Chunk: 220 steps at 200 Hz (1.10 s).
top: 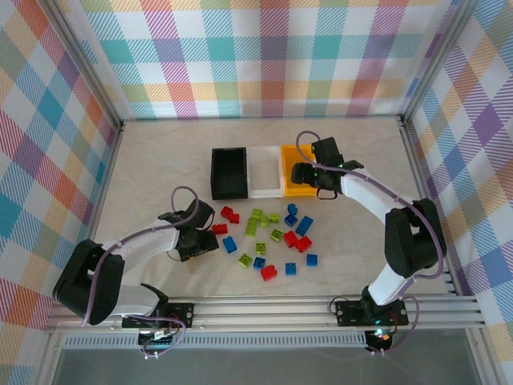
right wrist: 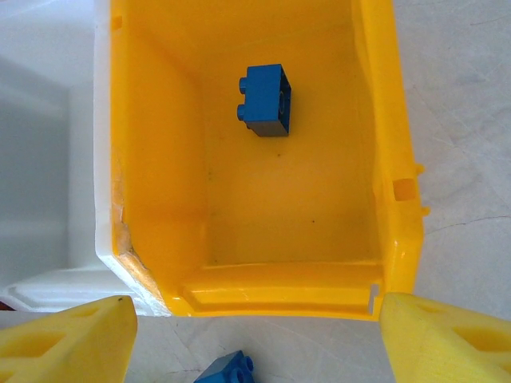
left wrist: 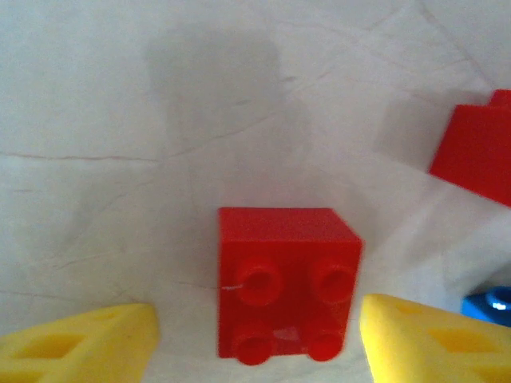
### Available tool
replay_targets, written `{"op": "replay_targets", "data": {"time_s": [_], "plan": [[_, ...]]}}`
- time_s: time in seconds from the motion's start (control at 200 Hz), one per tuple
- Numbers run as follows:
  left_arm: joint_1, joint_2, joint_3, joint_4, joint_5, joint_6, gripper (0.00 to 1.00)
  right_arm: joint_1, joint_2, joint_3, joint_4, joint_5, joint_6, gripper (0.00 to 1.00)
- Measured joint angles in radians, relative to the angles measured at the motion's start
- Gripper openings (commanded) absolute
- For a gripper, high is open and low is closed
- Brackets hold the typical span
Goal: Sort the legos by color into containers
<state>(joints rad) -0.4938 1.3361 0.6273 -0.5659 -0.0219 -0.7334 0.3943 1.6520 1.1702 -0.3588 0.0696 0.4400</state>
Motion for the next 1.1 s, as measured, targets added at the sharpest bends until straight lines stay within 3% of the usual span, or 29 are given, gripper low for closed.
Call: {"op": "replay_targets", "data": {"time_s": [0.57, 0.835, 1.1], "plan": [[0.045, 0.049, 0.047, -0.084, 0.002, 0.07, 0.34, 0.0, 0.0, 0.0, 0.0, 0.0, 0.0, 0.8], [0.048, 0.022, 0.068, -0.031, -0.02, 0.097, 0.3, 0.0, 0.0, 0.0, 0.0, 0.0, 0.001, 0.8], [0.048, -0.074, 0.206, -0.02, -0.033, 0.105, 0.3, 0.002, 0.0, 0.0, 0.007, -0.003, 0.009, 0.8]]}}
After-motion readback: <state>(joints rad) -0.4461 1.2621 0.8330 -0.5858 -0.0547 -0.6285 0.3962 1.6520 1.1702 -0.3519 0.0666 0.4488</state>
